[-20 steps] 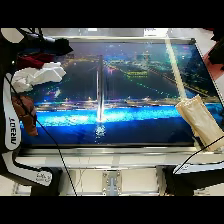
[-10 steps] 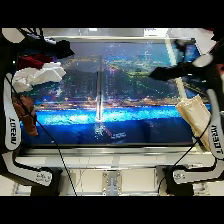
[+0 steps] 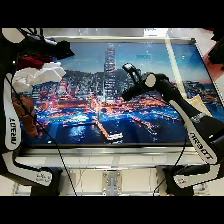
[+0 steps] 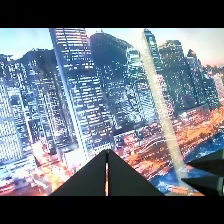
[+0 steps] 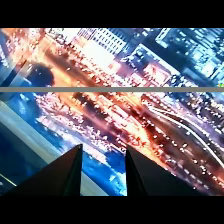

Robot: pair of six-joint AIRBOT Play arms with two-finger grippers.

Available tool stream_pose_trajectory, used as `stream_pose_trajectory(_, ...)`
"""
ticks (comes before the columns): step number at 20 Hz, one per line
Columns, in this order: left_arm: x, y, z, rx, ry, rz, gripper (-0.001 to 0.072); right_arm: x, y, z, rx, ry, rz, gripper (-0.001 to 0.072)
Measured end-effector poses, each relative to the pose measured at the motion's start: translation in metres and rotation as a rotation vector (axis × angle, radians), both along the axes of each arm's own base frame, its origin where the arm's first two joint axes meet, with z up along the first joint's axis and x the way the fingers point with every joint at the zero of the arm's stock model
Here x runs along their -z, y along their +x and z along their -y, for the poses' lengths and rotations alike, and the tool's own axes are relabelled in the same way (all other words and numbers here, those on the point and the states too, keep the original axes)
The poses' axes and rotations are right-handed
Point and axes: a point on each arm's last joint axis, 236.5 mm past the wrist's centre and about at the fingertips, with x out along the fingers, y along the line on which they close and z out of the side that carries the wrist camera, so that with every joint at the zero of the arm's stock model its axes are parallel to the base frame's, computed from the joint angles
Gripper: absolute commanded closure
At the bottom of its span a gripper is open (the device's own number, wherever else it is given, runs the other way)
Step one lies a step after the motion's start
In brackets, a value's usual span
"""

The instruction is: Fold the shirts.

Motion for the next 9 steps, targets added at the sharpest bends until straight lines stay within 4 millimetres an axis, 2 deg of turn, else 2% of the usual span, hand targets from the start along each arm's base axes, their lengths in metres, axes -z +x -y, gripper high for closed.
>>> stream_pose_trajectory(9, 0.0003, -0.0002, 0.0000, 0.000, 0.000, -0.001, 0.0689, 0.0075, -0.0064, -0.0049, -0.026, -0.031, 0.002, 0.0398)
